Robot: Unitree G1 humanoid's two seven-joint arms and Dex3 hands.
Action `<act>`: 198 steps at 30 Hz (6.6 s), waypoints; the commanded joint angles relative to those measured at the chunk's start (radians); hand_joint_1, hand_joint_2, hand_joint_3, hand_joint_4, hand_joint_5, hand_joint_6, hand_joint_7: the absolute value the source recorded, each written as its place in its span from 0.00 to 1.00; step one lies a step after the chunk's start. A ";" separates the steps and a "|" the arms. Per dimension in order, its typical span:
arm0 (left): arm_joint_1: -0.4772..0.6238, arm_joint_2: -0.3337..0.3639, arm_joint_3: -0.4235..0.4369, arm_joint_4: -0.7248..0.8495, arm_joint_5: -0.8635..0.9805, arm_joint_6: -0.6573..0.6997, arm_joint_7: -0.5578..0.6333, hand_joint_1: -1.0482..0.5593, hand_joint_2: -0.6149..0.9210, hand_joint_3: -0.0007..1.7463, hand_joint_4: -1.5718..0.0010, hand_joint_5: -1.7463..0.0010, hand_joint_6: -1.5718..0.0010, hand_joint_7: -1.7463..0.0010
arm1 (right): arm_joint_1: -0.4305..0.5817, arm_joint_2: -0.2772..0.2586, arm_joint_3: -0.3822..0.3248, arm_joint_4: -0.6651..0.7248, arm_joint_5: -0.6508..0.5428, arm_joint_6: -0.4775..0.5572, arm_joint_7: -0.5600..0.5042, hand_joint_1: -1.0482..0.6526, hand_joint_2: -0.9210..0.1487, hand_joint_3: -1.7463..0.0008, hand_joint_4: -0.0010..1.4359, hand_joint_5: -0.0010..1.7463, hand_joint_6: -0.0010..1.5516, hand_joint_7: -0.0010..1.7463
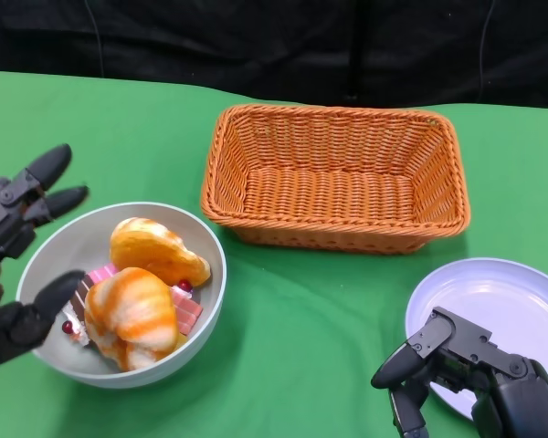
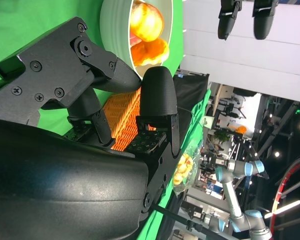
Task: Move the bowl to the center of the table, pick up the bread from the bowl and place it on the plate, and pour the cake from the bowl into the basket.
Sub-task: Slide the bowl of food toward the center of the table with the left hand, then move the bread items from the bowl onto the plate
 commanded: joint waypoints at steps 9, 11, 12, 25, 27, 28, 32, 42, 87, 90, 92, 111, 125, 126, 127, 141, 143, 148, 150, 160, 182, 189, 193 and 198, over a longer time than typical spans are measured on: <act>-0.056 0.085 0.015 0.099 0.237 0.126 0.157 0.25 1.00 0.32 1.00 0.84 0.90 1.00 | 0.010 -0.006 0.000 -0.009 0.008 0.002 -0.001 0.49 0.43 0.33 0.50 0.98 0.47 0.81; -0.065 0.091 0.006 0.101 0.251 0.205 0.164 0.24 1.00 0.32 1.00 0.90 0.91 1.00 | 0.009 -0.007 -0.002 -0.008 0.009 0.001 -0.001 0.49 0.43 0.33 0.49 0.98 0.47 0.82; -0.069 0.095 0.001 0.097 0.262 0.243 0.168 0.24 1.00 0.31 1.00 0.94 0.93 0.99 | 0.009 -0.008 -0.004 -0.007 0.011 -0.001 0.000 0.48 0.43 0.33 0.49 0.98 0.47 0.82; -0.160 0.191 -0.082 0.131 0.276 0.647 0.045 0.27 1.00 0.32 1.00 0.99 0.98 1.00 | 0.014 -0.008 -0.003 -0.011 0.015 -0.001 0.000 0.48 0.42 0.35 0.50 0.99 0.46 0.81; -0.198 0.192 -0.086 0.166 0.248 0.725 0.014 0.27 1.00 0.32 0.99 0.99 0.99 1.00 | 0.015 -0.009 -0.005 -0.013 0.013 -0.003 0.000 0.48 0.42 0.35 0.49 0.99 0.46 0.81; -0.219 0.190 -0.085 0.193 0.227 0.754 -0.002 0.28 1.00 0.33 0.99 0.99 0.99 1.00 | 0.015 -0.010 -0.006 -0.012 0.013 -0.003 0.000 0.48 0.42 0.35 0.49 0.99 0.46 0.81; -0.268 0.184 -0.071 0.265 0.166 0.803 -0.034 0.30 1.00 0.35 1.00 1.00 1.00 1.00 | 0.015 -0.010 -0.007 -0.013 0.014 -0.002 0.001 0.47 0.41 0.37 0.49 0.99 0.46 0.82; -0.413 0.194 -0.018 0.392 -0.078 1.108 -0.180 0.26 1.00 0.34 1.00 1.00 1.00 1.00 | 0.022 -0.010 -0.003 -0.021 0.014 -0.004 0.002 0.47 0.40 0.37 0.48 0.98 0.46 0.81; -0.371 -0.095 0.053 -0.043 -0.415 1.754 0.074 0.25 1.00 0.39 1.00 1.00 1.00 1.00 | -0.184 -0.114 -0.013 -0.078 -0.328 -0.087 -0.018 0.39 0.15 0.74 0.33 0.69 0.30 0.41; -0.373 -0.097 0.055 -0.043 -0.412 1.757 0.073 0.25 1.00 0.39 1.00 1.00 1.00 1.00 | -0.188 -0.117 -0.009 -0.082 -0.334 -0.077 -0.018 0.38 0.11 0.78 0.33 0.68 0.29 0.40; -0.380 -0.102 0.031 -0.041 -0.405 1.762 0.072 0.25 1.00 0.39 1.00 1.00 1.00 1.00 | -0.243 -0.122 0.003 -0.087 -0.370 -0.003 0.044 0.35 0.07 0.85 0.27 0.67 0.26 0.39; -0.331 -0.117 -0.089 -0.130 -0.345 1.671 0.094 0.28 1.00 0.37 1.00 1.00 1.00 1.00 | -0.445 -0.179 0.082 0.105 -0.609 0.201 0.245 0.28 0.02 1.00 0.10 0.54 0.20 0.23; -0.232 -0.056 -0.236 -0.243 -0.153 1.352 0.111 0.28 1.00 0.35 0.88 0.94 0.90 0.97 | -0.552 -0.253 0.103 0.329 -0.726 0.189 0.166 0.24 0.02 1.00 0.14 0.48 0.28 0.12; -0.228 -0.054 -0.236 -0.245 -0.150 1.341 0.108 0.28 1.00 0.35 0.88 0.94 0.90 0.97 | -0.558 -0.255 0.107 0.338 -0.731 0.194 0.170 0.24 0.02 1.00 0.13 0.47 0.28 0.12; -0.226 -0.053 -0.236 -0.247 -0.149 1.335 0.106 0.28 1.00 0.35 0.88 0.94 0.90 0.97 | -0.562 -0.255 0.110 0.344 -0.733 0.197 0.173 0.24 0.01 1.00 0.12 0.47 0.28 0.11; -0.208 -0.071 -0.238 -0.262 -0.137 1.304 0.132 0.27 1.00 0.34 0.89 0.93 0.89 0.98 | -0.588 -0.204 0.134 0.458 -0.661 0.188 0.113 0.35 0.03 1.00 0.59 0.62 0.61 0.08; -0.205 -0.073 -0.235 -0.260 -0.140 1.296 0.130 0.28 1.00 0.34 0.90 0.93 0.89 0.98 | -0.585 -0.193 0.130 0.476 -0.621 0.141 0.058 0.46 0.02 0.98 0.59 0.75 0.68 0.13; -0.202 -0.080 -0.226 -0.250 -0.143 1.279 0.132 0.29 1.00 0.33 0.90 0.93 0.89 0.99 | -0.582 -0.175 0.110 0.495 -0.542 0.057 -0.058 0.52 0.52 0.21 0.67 0.97 0.59 0.73; -0.200 -0.082 -0.224 -0.245 -0.143 1.271 0.129 0.29 1.00 0.33 0.90 0.93 0.89 0.99 | -0.578 -0.167 0.099 0.488 -0.524 0.033 -0.097 0.53 0.59 0.14 0.70 0.99 0.56 0.85; -0.203 -0.093 -0.206 -0.228 -0.151 1.266 0.130 0.29 1.00 0.33 0.91 0.92 0.90 0.99 | -0.562 -0.141 0.043 0.398 -0.461 -0.068 -0.219 0.52 0.65 0.08 0.72 1.00 0.50 0.97; -0.207 -0.100 -0.177 -0.252 -0.169 1.297 0.141 0.32 1.00 0.37 0.92 0.91 0.90 0.99 | -0.442 -0.077 -0.322 0.080 -0.111 0.005 -0.175 0.61 0.59 0.04 0.73 1.00 0.51 0.95; -0.189 -0.102 -0.169 -0.274 -0.164 1.253 0.139 0.32 1.00 0.35 0.93 0.90 0.90 1.00 | -0.402 -0.110 -0.440 0.081 -0.118 0.056 -0.154 0.61 0.66 0.01 0.74 1.00 0.52 0.95; -0.169 -0.095 -0.174 -0.297 -0.145 1.188 0.135 0.32 1.00 0.32 0.91 0.88 0.89 0.99 | -0.361 -0.150 -0.484 0.096 -0.146 0.073 -0.131 0.65 0.71 0.00 0.73 1.00 0.53 0.95; -0.139 -0.067 -0.232 -0.323 -0.046 1.071 0.144 0.31 1.00 0.33 0.90 0.86 0.87 0.99 | -0.331 -0.181 -0.499 0.159 -0.169 0.082 -0.115 0.65 0.74 0.00 0.73 1.00 0.54 0.97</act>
